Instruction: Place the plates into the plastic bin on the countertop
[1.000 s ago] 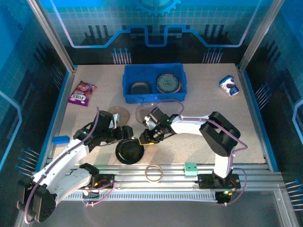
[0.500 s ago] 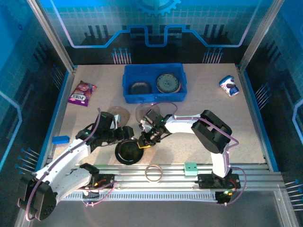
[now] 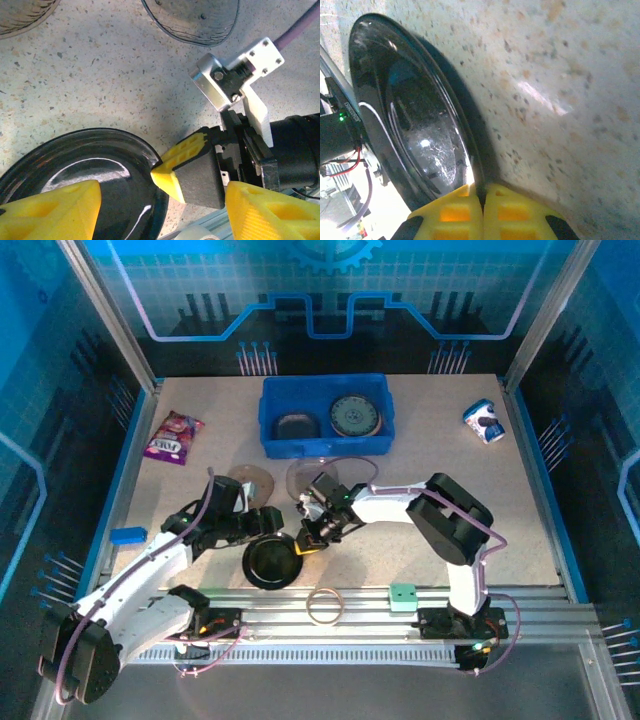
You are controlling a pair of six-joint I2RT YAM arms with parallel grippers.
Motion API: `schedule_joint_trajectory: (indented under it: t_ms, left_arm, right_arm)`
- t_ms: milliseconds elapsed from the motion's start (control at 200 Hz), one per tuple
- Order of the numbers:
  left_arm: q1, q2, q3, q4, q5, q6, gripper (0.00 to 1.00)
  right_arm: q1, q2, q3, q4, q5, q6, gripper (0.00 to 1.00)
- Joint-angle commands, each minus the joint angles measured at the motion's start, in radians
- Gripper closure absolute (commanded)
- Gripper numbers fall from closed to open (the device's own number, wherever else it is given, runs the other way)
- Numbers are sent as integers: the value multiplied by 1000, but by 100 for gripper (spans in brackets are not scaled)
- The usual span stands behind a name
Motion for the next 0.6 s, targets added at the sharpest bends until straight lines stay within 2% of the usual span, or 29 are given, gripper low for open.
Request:
schedule_joint_trajectory:
  t_ms: [0,295,595]
  left_arm:
    - [0,6,41,40,10,0,32]
    - [0,66,59,88,7,16,30]
    - [0,123,70,108,10,13,33]
  right_arm:
    - [-40,-75,-72,68,-43,42,100]
    - [-152,-251,-258,150,-65,95,100]
    - [-236,-363,-294,134,-78,105,100]
